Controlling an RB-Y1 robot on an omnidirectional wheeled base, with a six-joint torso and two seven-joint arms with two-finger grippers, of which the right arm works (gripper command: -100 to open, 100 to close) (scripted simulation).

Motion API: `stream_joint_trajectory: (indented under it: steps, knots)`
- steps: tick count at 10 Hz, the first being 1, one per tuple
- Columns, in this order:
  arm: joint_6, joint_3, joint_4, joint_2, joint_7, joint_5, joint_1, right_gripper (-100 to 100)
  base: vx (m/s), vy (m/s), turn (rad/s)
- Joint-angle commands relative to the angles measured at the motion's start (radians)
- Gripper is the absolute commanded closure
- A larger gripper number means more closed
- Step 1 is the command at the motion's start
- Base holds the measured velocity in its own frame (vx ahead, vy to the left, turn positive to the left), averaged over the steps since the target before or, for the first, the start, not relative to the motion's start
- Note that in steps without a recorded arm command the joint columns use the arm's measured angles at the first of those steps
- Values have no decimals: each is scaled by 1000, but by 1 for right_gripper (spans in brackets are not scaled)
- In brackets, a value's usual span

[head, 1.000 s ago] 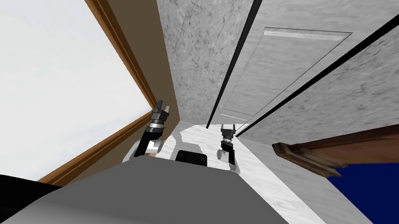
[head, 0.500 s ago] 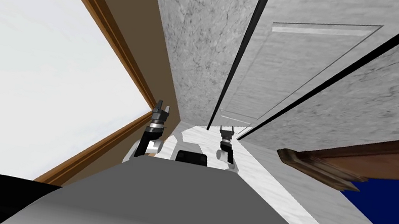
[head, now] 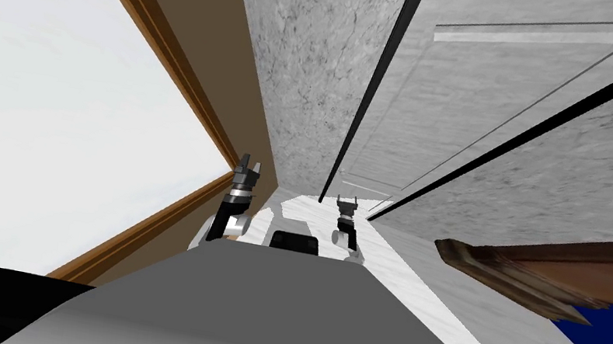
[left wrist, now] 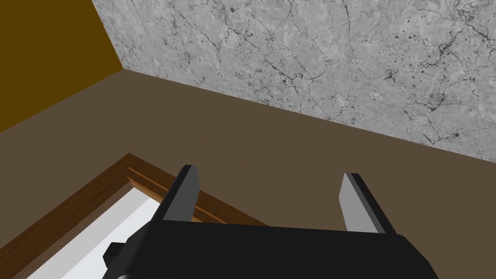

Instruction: Pull the door open

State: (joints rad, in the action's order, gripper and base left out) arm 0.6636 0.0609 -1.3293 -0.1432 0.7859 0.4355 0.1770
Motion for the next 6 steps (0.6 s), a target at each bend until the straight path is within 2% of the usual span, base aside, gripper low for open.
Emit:
stream_joint_trajectory:
  steps: [1, 6]
  knots:
    - [11, 5, 40, -2, 42, 17, -14, -100, 85, -38, 68]
    - [46, 16, 168, -15, 162, 67, -59, -100, 87, -53, 75]
